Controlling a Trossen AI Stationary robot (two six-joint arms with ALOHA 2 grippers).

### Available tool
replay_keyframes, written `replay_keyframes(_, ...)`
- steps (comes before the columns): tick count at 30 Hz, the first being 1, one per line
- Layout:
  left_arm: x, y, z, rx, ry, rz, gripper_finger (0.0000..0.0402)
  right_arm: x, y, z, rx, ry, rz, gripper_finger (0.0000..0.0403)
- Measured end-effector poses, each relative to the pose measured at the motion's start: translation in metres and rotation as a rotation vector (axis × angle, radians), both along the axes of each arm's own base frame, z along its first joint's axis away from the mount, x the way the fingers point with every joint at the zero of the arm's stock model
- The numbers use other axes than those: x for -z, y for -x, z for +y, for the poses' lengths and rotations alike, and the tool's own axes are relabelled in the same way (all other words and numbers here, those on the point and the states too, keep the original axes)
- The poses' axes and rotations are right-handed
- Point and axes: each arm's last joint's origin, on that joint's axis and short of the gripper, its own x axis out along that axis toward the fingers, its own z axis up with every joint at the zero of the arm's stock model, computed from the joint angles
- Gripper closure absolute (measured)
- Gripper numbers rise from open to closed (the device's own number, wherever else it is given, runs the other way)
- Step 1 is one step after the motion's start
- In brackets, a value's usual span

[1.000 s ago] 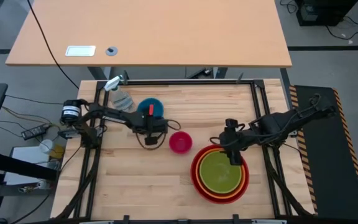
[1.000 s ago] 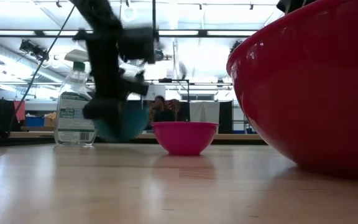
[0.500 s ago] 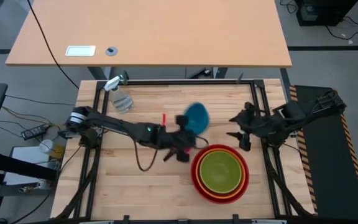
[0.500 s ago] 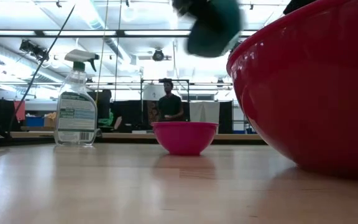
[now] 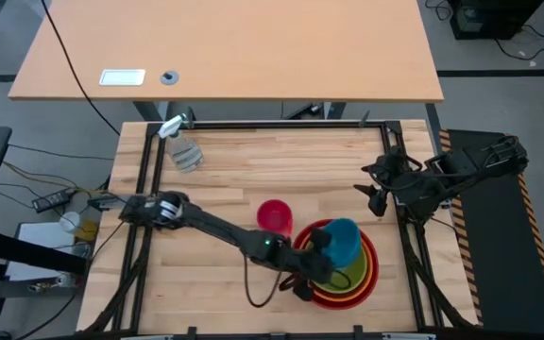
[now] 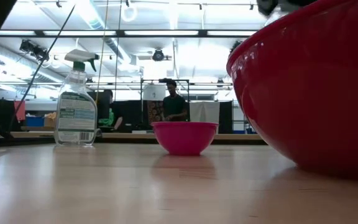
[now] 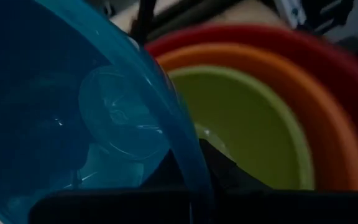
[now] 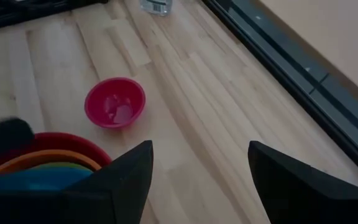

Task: Nest bowls inside each other
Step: Stack the blue bowl on top of the green bowl, then stack the pink bowl on top of the blue bowl

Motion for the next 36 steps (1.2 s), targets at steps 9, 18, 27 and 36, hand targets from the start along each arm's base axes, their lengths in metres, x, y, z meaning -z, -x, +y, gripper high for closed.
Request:
replay_keyframes(9,0.023,-0.005,-0.007,-0.024,0.103,0.048,0.0336,0.004,-0.005,0.003,-0.009,0.010,0.038,0.0135)
replay_keyframes(18,0.017,0.000,-0.011,0.000,0.160,0.091,0.0212,0.004,-0.005,0.003,-0.017,0.003,0.041,0.0135)
replay_keyframes(27,-0.038,0.049,-0.011,-0.086,-0.029,0.217,0.0200,0.004,-0.005,0.004,-0.023,-0.005,0.041,0.0135)
replay_keyframes(36,0.006,0.081,0.011,-0.305,-0.096,0.503,0.0220,0.002,-0.007,0.005,-0.043,0.006,0.022,0.0135)
